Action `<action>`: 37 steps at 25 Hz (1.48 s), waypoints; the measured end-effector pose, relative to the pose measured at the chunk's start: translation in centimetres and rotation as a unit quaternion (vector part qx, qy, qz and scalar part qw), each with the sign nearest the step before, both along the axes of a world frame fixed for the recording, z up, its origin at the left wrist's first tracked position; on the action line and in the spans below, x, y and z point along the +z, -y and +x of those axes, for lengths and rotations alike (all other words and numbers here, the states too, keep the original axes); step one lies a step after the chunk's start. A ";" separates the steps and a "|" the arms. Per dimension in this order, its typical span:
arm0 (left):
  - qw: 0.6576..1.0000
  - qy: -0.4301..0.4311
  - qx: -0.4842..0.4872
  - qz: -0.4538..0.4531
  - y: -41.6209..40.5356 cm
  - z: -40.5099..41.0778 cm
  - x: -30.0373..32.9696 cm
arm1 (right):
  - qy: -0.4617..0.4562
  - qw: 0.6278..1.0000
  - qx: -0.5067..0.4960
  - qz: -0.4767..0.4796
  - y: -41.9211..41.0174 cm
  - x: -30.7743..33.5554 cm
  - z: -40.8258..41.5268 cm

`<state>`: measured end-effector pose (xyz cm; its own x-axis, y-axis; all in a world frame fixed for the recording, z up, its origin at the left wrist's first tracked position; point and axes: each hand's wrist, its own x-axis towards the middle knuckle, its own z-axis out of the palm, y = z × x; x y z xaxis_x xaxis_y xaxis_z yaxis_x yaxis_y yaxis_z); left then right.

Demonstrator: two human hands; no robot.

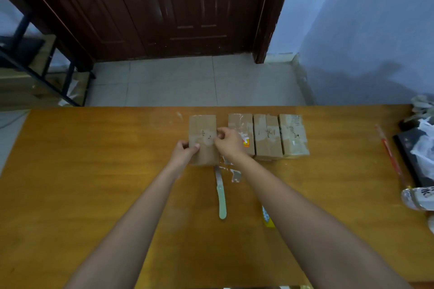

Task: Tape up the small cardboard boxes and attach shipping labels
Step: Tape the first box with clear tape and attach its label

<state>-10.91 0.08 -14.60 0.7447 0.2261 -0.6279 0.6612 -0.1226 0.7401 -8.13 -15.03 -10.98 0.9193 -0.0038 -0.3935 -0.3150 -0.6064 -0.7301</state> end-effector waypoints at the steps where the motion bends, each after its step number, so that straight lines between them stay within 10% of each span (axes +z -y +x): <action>1: 1.000 -0.007 0.007 -0.009 -0.6 -1.7 0.0 | -0.009 1.000 0.010 0.014 0.1 -0.4 -1.4; 12: 0.995 -0.086 0.043 -0.011 -2.6 -15.1 -2.5 | -0.108 0.940 0.125 -0.298 0.4 -6.3 -11.4; 28: 0.996 -0.045 -0.044 0.061 -0.3 -15.2 -2.6 | -0.069 0.893 0.167 -0.412 1.7 -7.4 -6.7; 37: 0.994 -0.053 -0.063 0.066 0.9 -15.4 -2.9 | 0.061 0.948 -0.005 -0.312 6.8 -1.2 -7.7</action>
<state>-26.29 -0.83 -17.49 0.7030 0.2220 -0.6757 0.7086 -0.3007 0.6383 -15.84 -21.82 -12.13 0.9565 -0.2099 -0.2028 -0.2593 -0.9300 -0.2605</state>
